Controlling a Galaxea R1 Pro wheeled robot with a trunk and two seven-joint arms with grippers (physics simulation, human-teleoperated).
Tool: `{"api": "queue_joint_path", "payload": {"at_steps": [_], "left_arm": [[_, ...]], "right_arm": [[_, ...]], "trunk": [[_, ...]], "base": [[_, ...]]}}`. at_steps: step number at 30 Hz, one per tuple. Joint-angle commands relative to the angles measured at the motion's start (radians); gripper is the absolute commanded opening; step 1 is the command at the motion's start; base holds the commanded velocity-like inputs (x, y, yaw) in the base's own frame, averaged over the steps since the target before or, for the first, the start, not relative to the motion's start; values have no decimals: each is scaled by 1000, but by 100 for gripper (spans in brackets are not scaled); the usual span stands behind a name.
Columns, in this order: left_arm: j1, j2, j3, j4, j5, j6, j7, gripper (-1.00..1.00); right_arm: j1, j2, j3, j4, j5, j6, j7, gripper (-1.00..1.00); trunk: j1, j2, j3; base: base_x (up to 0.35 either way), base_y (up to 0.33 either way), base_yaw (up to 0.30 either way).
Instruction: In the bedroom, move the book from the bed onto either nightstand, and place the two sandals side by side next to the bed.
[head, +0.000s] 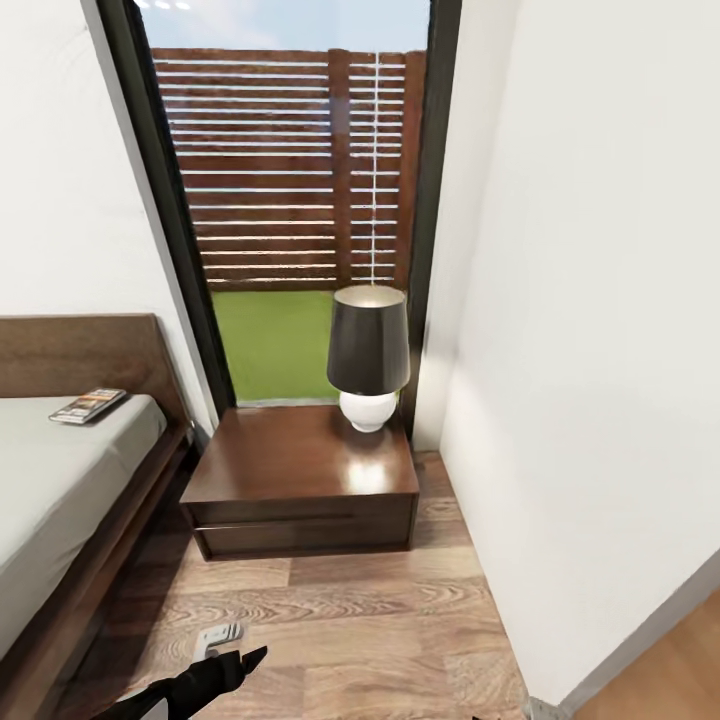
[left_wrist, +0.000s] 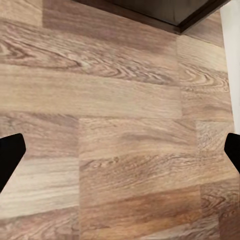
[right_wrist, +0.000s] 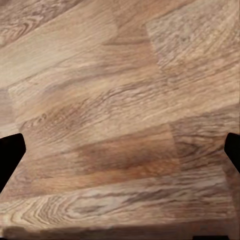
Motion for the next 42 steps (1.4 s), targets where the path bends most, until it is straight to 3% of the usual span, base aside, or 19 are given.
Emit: {"api": "queue_joint_path", "payload": {"at_steps": [1, 12, 28, 42], "left_arm": [[-1, 0, 7, 1, -11, -6, -1, 100], [-1, 0, 7, 1, -11, -6, -1, 100], [-1, 0, 7, 1, -11, -7, -2, 100], [-1, 0, 8, 1, -10, -8, -1, 100]], "right_arm": [[-1, 0, 1, 2, -9, -2, 4, 100], [-1, 0, 1, 2, -9, -2, 4, 100], [-1, 0, 1, 2, -9, -2, 4, 100], [-1, 1, 1, 2, -9, -2, 4, 100]], "trunk": [[0, 0, -1], [0, 0, -1], [0, 0, -1], [0, 0, -1]], "base": [[278, 157, 0], [197, 131, 29], [11, 32, 249], [163, 161, 18]]}}
